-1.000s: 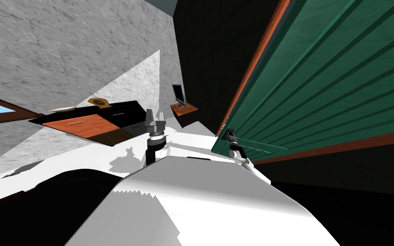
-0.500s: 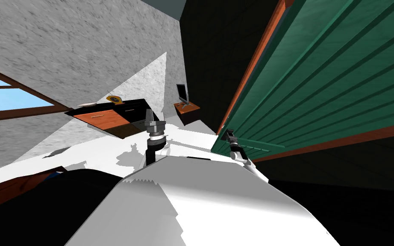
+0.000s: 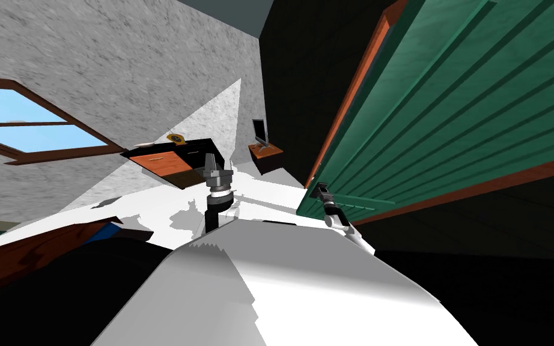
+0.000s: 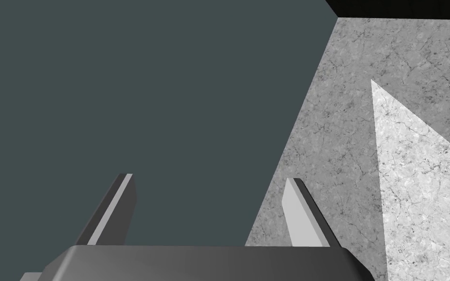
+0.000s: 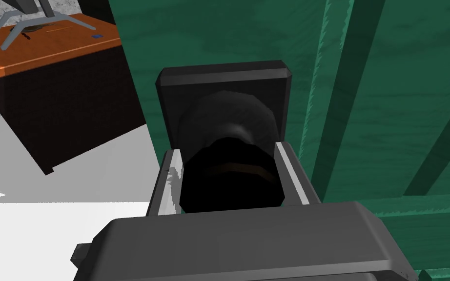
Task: Pull the door open
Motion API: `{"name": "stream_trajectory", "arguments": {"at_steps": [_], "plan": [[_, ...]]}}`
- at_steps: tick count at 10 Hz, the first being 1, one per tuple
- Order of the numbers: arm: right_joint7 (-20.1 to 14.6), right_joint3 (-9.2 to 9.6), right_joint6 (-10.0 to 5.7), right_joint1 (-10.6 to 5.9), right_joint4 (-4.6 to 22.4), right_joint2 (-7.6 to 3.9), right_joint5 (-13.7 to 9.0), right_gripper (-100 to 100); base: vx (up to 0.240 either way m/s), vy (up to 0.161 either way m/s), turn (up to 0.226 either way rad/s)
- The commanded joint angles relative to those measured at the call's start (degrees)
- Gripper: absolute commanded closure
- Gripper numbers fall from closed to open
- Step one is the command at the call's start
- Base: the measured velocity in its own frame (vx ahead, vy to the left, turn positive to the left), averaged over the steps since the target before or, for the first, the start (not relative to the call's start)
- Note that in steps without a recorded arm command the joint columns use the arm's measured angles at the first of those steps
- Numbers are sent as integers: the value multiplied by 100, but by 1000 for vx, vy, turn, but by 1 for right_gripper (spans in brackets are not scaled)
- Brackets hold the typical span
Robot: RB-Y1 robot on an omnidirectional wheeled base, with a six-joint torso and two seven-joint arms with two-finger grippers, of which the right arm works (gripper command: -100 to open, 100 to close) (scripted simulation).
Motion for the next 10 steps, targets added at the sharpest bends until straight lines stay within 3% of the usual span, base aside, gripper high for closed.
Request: {"name": "stream_trajectory", "arguments": {"at_steps": [1,10], "plan": [[-175,188,-196,197,-161,-228,66,100,-89,-21,-21],[-938,1006,-1050,1056,-862,-1221,357,100,-85,-43,-31]]}}
